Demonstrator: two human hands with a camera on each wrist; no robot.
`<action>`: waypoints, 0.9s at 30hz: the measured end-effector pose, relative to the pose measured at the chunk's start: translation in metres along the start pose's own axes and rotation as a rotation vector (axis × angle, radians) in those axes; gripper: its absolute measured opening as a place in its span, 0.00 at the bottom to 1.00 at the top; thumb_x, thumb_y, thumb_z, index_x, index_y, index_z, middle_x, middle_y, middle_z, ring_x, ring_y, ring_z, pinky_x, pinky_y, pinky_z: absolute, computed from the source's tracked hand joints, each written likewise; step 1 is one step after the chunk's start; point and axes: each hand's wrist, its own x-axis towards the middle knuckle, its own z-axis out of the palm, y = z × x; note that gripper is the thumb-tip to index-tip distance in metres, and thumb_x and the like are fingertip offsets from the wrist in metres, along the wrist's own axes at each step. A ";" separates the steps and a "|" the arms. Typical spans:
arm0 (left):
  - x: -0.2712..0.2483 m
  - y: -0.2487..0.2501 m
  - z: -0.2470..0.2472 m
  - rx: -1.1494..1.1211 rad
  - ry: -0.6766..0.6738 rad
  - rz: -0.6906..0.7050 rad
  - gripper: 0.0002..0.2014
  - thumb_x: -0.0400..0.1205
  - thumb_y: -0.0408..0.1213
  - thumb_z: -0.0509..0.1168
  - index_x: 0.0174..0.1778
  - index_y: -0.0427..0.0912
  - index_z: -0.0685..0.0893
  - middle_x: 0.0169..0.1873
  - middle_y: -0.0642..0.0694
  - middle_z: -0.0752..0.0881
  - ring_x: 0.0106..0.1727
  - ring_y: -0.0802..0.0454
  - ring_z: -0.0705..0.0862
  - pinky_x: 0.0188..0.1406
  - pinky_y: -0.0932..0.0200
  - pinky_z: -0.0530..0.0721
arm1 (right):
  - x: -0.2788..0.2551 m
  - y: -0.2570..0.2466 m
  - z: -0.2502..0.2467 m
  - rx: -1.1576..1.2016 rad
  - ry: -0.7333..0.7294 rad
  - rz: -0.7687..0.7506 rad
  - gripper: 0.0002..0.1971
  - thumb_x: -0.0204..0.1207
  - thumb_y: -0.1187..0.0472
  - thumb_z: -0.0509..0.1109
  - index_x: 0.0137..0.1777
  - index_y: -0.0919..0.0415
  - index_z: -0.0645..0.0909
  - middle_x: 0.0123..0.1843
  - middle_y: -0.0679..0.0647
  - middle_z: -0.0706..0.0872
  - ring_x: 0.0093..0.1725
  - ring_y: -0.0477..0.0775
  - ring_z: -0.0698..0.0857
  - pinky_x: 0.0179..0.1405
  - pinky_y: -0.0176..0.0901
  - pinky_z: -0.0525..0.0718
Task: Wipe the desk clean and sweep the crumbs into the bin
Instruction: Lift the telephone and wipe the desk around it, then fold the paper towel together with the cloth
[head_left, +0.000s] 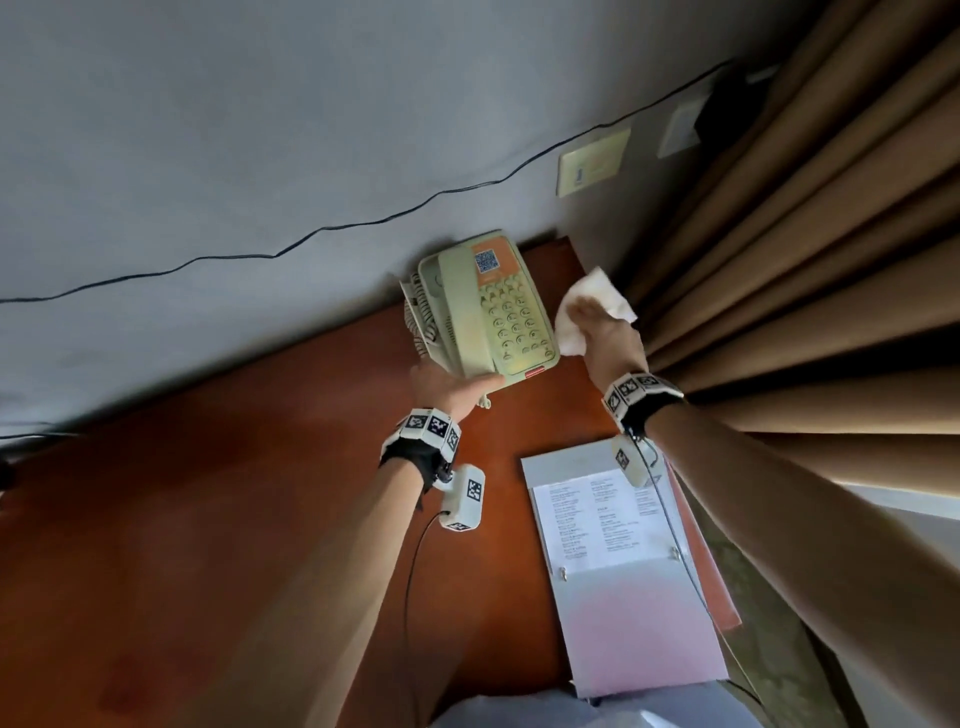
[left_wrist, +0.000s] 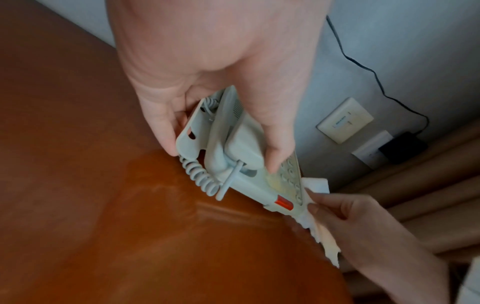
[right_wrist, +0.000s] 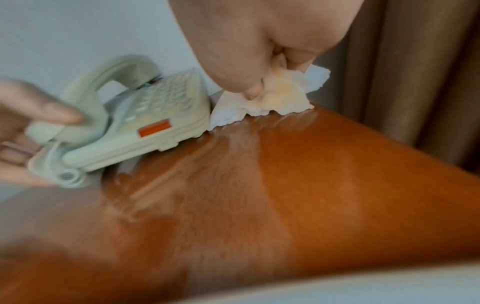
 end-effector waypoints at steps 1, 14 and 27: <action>0.004 0.005 0.009 0.020 0.000 0.001 0.38 0.46 0.69 0.80 0.47 0.50 0.89 0.45 0.53 0.93 0.48 0.53 0.91 0.49 0.52 0.93 | -0.008 0.006 0.002 -0.003 0.008 0.044 0.32 0.82 0.74 0.58 0.84 0.51 0.66 0.85 0.50 0.67 0.79 0.55 0.73 0.73 0.51 0.77; -0.002 0.050 0.072 0.065 -0.089 -0.037 0.53 0.38 0.71 0.83 0.54 0.40 0.87 0.54 0.44 0.88 0.44 0.54 0.89 0.27 0.65 0.88 | -0.065 0.036 -0.016 0.337 0.425 0.375 0.21 0.83 0.68 0.60 0.70 0.50 0.82 0.49 0.67 0.91 0.46 0.74 0.88 0.48 0.56 0.87; -0.068 -0.084 -0.055 0.564 0.014 0.009 0.38 0.82 0.47 0.73 0.86 0.42 0.66 0.82 0.38 0.70 0.83 0.41 0.69 0.81 0.47 0.71 | -0.114 -0.058 0.052 0.107 -0.027 0.279 0.38 0.67 0.84 0.59 0.76 0.56 0.68 0.70 0.59 0.77 0.48 0.65 0.88 0.38 0.47 0.78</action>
